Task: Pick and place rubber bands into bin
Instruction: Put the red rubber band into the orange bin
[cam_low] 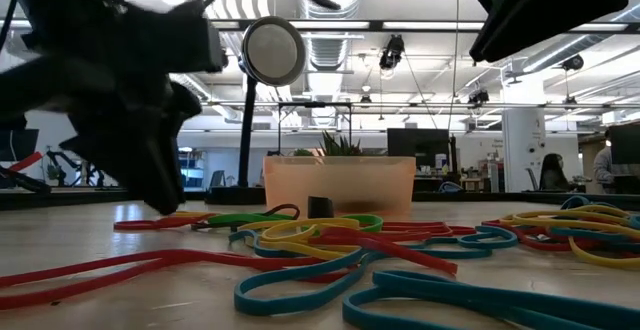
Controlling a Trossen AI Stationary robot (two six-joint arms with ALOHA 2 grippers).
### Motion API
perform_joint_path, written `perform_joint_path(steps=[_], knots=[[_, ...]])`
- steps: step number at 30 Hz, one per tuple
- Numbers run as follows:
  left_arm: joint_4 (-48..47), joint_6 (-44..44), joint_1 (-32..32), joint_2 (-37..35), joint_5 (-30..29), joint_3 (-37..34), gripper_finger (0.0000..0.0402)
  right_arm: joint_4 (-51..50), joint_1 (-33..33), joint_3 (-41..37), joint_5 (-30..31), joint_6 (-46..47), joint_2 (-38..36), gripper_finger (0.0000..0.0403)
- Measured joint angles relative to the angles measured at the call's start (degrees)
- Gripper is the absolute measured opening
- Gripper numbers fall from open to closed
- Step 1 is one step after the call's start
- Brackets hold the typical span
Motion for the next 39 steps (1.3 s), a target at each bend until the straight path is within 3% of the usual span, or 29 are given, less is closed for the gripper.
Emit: perform_joint_path(steps=[14,21,30,39], knots=[[0.55,-1.59,1.87,2.35,3.63,0.2,0.0058,0.03,-0.02,-0.31,0.04,0.0,0.0,0.0064],[-0.18,-1.57,2.53,2.31,4.8,0.31,0.0008,0.06,-0.03,-0.39,0.11,0.0,0.0,0.0065],[-1.17,-1.57,2.62,1.85,4.23,0.44,0.0001,0.08,-0.03,-0.45,0.15,0.0,0.0,0.0064],[-10.5,-2.99,2.52,1.23,1.35,5.28,0.0,-0.07,-0.02,-0.62,0.42,0.0,0.0,0.0061]])
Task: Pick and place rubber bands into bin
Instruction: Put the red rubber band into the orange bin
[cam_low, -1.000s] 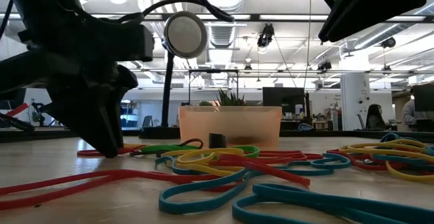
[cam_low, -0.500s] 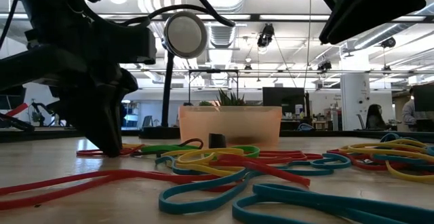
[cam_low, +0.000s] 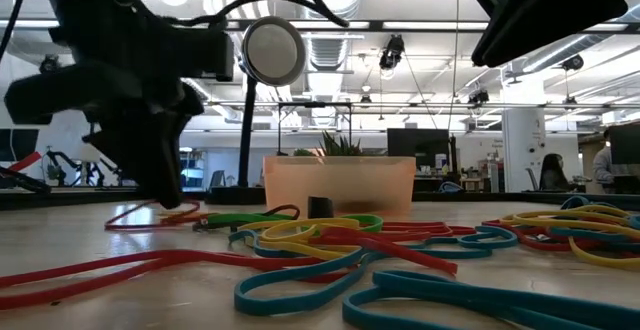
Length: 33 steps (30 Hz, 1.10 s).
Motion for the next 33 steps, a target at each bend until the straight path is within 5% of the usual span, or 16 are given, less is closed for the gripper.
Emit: perform_joint_path(steps=[12,18,33], knots=[[-7.12,0.43,-1.21,-0.33,-7.97,6.74,0.0,-0.09,-0.02,-0.73,1.11,-0.02,0.0,0.0059],[-11.85,2.09,-2.39,-0.33,-19.43,10.52,0.0,-0.05,-0.02,-0.84,1.42,-0.09,0.0,0.0059],[-11.18,26.27,-2.88,-0.42,-45.24,22.3,0.0,0.0,-0.02,-0.92,2.59,-0.2,0.0,0.0059]])
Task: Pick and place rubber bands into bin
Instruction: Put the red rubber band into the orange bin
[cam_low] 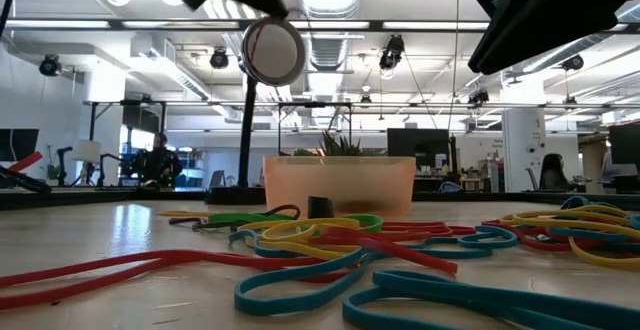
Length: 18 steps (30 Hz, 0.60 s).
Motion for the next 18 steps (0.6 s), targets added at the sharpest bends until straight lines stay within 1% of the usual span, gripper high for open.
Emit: perform_joint_path(steps=[3,8,10,13,18], knots=[[1.12,6.07,1.09,0.0,-3.87,1.64,0.0,0.0,0.0,-0.03,0.0,0.0,0.0,0.0059],[5.52,14.56,4.8,0.0,-4.58,2.63,0.0,0.02,0.0,-0.03,-0.02,0.06,0.0,0.0057],[7.09,17.7,6.52,0.0,-3.38,2.46,0.0,0.02,0.0,-0.03,-0.02,0.13,0.0,0.0057],[9.07,20.14,9.46,0.1,-0.36,2.42,0.0,0.02,0.0,-0.03,-0.02,0.17,0.0,0.0057],[9.84,20.78,14.1,0.2,4.59,2.23,0.0,0.02,0.0,-0.03,-0.02,0.36,0.0,0.0056]])
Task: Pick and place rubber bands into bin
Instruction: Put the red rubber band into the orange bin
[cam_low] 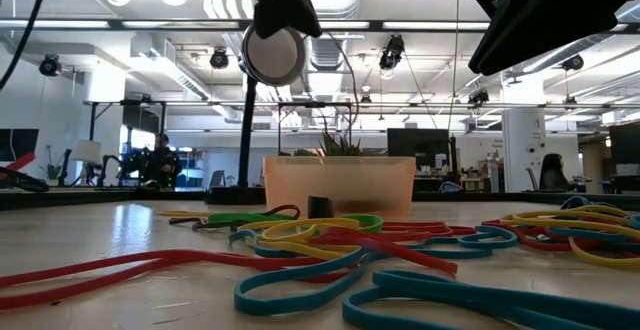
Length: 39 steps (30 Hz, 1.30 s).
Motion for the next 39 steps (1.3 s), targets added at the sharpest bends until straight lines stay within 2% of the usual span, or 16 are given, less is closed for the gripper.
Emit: perform_joint_path(steps=[7,10,14,19,28,39], knots=[[1.43,-0.4,6.12,0.02,11.01,-0.97,0.0,0.02,0.0,0.0,0.0,0.06,0.0,0.0056],[4.22,-0.5,7.72,0.02,12.34,-2.76,0.0,0.02,-0.02,0.0,0.0,0.06,0.0,0.0056],[6.9,-0.55,9.1,0.02,13.53,-5.25,0.0,0.04,-0.01,0.0,0.0,0.06,0.0,0.0056],[7.8,-0.57,10.34,0.46,21.52,-8.06,0.0,0.07,-0.02,0.0,0.0,0.06,0.0,0.0056],[8.55,-0.63,10.62,2.19,30.3,-8.82,0.0,0.22,0.0,0.0,0.0,0.08,0.0,0.0056],[8.88,-0.66,12.91,2.56,31.02,-8.82,0.0,0.37,-0.02,0.0,0.0,0.28,0.0,0.0056]])
